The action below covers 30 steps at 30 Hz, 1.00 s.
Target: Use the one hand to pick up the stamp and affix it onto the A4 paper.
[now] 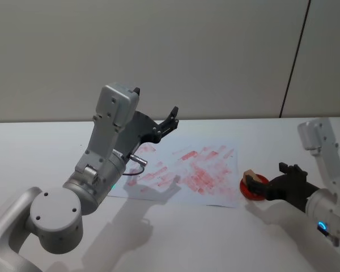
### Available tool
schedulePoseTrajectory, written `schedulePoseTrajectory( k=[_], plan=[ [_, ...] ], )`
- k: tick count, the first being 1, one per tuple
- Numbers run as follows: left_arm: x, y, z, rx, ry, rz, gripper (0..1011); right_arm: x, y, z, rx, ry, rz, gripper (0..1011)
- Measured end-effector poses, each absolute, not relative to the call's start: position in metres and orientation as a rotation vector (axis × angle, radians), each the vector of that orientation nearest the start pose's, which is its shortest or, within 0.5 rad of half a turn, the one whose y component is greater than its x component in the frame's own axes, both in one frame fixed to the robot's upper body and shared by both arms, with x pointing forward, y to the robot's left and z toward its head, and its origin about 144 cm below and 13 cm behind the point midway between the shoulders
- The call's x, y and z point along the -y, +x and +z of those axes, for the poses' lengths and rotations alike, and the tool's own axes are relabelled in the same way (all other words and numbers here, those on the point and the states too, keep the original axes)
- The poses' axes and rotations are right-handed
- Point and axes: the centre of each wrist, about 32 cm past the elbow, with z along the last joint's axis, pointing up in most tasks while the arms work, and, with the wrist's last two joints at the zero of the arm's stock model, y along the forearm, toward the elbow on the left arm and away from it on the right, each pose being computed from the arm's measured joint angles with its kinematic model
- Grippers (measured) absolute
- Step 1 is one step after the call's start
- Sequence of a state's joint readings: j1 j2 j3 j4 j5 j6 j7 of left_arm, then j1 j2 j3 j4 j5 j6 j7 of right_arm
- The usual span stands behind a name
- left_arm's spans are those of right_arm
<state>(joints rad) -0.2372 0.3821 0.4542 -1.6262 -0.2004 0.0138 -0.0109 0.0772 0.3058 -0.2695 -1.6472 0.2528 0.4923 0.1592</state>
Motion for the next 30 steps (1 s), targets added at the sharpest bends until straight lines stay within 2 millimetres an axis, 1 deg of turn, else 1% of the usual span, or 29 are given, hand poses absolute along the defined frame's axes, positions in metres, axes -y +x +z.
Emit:
schedulePoseTrajectory(
  k=[12, 28, 29, 30],
  plan=[
    [-0.198, 0.492, 1.204, 0.268, 0.061, 1.124, 1001, 0.214, 0.481, 1.166, -0.258, -0.420, -1.121, 1001],
    [-0.198, 0.492, 1.204, 0.268, 0.061, 1.124, 1001, 0.206, 0.490, 1.159, -0.252, -0.461, -1.096, 1001],
    [-0.198, 0.492, 1.204, 0.268, 0.061, 1.124, 1002, 0.206, 0.491, 1.159, -0.251, -0.463, -1.093, 970],
    [-0.198, 0.492, 1.204, 0.268, 0.061, 1.124, 1002, 0.206, 0.491, 1.159, -0.251, -0.463, -1.093, 960]
  ],
)
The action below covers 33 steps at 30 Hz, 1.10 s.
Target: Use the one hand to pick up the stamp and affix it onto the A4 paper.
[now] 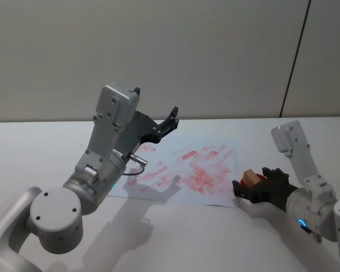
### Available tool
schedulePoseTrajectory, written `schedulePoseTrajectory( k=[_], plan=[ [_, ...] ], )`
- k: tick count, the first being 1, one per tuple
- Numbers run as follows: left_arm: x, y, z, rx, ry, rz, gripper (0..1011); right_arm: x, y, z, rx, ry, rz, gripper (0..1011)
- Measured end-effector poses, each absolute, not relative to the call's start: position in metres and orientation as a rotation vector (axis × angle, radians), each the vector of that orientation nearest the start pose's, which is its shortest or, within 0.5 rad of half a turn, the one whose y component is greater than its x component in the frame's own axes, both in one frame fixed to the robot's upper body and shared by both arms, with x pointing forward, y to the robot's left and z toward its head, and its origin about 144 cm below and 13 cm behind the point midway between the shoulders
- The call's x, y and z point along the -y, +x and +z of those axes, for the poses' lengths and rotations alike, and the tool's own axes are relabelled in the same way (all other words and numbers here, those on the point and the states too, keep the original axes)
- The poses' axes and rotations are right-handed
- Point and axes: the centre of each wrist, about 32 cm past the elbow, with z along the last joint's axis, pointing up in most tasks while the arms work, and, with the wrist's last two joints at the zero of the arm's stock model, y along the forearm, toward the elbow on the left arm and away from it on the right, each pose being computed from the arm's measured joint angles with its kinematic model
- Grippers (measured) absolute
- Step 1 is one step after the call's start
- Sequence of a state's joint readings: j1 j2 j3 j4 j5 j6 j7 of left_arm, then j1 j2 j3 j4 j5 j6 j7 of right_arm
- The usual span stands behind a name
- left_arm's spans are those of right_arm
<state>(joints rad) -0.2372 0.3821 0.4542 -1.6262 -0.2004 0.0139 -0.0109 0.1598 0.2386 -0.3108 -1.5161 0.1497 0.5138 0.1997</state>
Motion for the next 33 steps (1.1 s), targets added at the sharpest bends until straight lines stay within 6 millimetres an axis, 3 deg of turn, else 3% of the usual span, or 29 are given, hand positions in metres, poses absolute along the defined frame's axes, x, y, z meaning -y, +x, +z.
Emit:
schedulePoseTrajectory(
  k=[10, 11, 15, 25, 33],
  plan=[
    [-0.1984, 0.4920, 1.2044, 0.268, 0.061, 1.124, 1001, 0.2035, 0.4926, 1.1572, -0.248, -0.471, -1.084, 703],
    [-0.1984, 0.4920, 1.2044, 0.268, 0.061, 1.124, 1002, 0.2034, 0.4927, 1.1572, -0.247, -0.471, -1.084, 631],
    [-0.1984, 0.4920, 1.2044, 0.268, 0.061, 1.124, 1001, 0.2030, 0.4933, 1.1568, -0.246, -0.473, -1.082, 559],
    [-0.1984, 0.4920, 1.2044, 0.268, 0.061, 1.124, 1001, 0.2026, 0.4939, 1.1565, -0.244, -0.475, -1.080, 228],
    [-0.1984, 0.4920, 1.2044, 0.268, 0.061, 1.124, 1001, 0.2023, 0.4944, 1.1568, -0.239, -0.472, -1.078, 220]
  ],
)
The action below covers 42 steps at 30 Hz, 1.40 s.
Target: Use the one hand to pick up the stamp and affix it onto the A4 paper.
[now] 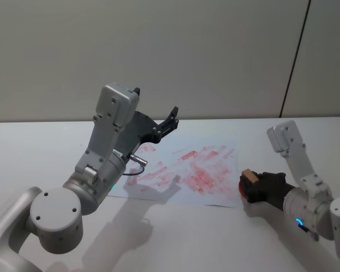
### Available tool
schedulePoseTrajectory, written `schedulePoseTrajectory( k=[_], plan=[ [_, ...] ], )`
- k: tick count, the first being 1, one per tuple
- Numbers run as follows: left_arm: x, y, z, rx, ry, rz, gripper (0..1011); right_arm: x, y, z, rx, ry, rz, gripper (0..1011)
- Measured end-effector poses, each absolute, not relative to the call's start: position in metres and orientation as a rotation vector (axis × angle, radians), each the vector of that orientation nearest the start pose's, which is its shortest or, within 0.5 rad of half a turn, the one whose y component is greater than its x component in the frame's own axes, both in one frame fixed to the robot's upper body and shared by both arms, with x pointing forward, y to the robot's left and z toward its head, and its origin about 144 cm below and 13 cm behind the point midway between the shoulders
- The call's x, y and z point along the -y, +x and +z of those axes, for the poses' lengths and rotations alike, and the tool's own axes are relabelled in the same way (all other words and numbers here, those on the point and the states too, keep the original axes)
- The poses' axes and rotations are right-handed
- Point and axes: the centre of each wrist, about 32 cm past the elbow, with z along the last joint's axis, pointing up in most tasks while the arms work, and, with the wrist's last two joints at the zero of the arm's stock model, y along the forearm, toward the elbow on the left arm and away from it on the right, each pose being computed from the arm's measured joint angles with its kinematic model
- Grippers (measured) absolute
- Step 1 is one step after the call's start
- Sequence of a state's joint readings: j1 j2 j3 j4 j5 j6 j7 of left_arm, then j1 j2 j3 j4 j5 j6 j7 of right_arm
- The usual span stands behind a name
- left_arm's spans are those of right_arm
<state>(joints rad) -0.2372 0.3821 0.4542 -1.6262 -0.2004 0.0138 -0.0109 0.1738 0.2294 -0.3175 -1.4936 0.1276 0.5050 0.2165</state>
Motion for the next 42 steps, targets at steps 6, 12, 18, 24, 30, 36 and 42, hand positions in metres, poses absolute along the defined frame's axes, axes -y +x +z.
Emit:
schedulePoseTrajectory(
  k=[6, 12, 18, 24, 30, 36, 42],
  plan=[
    [-0.198, 0.492, 1.204, 0.268, 0.061, 1.124, 1001, 0.201, 0.497, 1.161, -0.209, -0.441, -1.069, 220],
    [-0.198, 0.492, 1.204, 0.268, 0.061, 1.124, 1002, 0.194, 0.502, 1.170, -0.166, -0.379, -1.038, 219],
    [-0.198, 0.492, 1.204, 0.268, 0.061, 1.124, 1001, 0.181, 0.510, 1.178, -0.137, -0.319, -0.981, 220],
    [-0.198, 0.492, 1.204, 0.268, 0.061, 1.124, 1001, 0.164, 0.521, 1.181, -0.145, -0.294, -0.913, 220],
    [-0.198, 0.492, 1.204, 0.268, 0.061, 1.124, 1001, 0.148, 0.531, 1.177, -0.172, -0.317, -0.856, 220],
    [-0.198, 0.492, 1.204, 0.268, 0.061, 1.124, 1001, 0.135, 0.538, 1.168, -0.203, -0.367, -0.817, 220],
    [-0.198, 0.492, 1.204, 0.268, 0.061, 1.124, 1001, 0.128, 0.541, 1.160, -0.224, -0.412, -0.800, 220]
  ],
)
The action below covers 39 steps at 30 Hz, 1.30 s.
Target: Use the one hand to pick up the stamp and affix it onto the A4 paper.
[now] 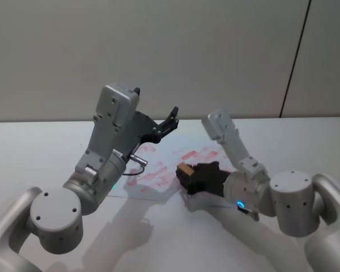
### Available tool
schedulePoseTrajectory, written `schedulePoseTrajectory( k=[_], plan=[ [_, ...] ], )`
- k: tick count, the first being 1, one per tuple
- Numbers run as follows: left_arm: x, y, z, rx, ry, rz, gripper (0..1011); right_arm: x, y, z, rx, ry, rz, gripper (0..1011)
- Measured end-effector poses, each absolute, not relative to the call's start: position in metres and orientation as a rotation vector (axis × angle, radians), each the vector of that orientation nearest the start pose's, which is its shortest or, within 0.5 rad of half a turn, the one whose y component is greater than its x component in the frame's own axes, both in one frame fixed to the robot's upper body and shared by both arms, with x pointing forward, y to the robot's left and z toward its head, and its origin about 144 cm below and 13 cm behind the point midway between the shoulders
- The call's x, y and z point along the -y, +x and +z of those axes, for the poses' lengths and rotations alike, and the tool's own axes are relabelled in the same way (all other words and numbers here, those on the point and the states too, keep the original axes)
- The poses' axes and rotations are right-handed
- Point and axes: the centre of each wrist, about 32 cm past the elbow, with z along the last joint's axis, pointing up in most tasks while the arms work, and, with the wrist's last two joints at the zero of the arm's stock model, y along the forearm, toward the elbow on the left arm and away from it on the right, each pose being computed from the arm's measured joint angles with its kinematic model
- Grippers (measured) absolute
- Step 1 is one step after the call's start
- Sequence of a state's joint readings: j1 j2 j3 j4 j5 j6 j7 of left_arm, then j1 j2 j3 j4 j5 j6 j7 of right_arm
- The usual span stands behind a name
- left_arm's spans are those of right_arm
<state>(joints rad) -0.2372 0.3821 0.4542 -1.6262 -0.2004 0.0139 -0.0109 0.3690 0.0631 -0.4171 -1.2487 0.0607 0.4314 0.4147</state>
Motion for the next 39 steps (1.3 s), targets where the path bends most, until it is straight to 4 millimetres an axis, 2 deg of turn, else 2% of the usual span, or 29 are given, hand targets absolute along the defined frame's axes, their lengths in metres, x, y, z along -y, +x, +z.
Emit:
schedulePoseTrajectory(
  k=[8, 20, 25, 30, 35, 39],
  plan=[
    [-0.198, 0.492, 1.204, 0.268, 0.061, 1.124, 1001, 0.123, 0.542, 1.150, -0.249, -0.468, -0.791, 221],
    [-0.198, 0.492, 1.204, 0.268, 0.061, 1.124, 1001, 0.122, 0.545, 1.150, -0.254, -0.472, -0.789, 220],
    [-0.198, 0.492, 1.204, 0.268, 0.061, 1.124, 1001, 0.123, 0.547, 1.157, -0.247, -0.433, -0.792, 221],
    [-0.198, 0.492, 1.204, 0.268, 0.061, 1.124, 1001, 0.128, 0.548, 1.173, -0.233, -0.361, -0.801, 220],
    [-0.198, 0.492, 1.204, 0.268, 0.061, 1.124, 1001, 0.138, 0.544, 1.189, -0.228, -0.297, -0.823, 220],
    [-0.198, 0.492, 1.204, 0.268, 0.061, 1.124, 1002, 0.154, 0.537, 1.199, -0.234, -0.263, -0.857, 220]
  ],
)
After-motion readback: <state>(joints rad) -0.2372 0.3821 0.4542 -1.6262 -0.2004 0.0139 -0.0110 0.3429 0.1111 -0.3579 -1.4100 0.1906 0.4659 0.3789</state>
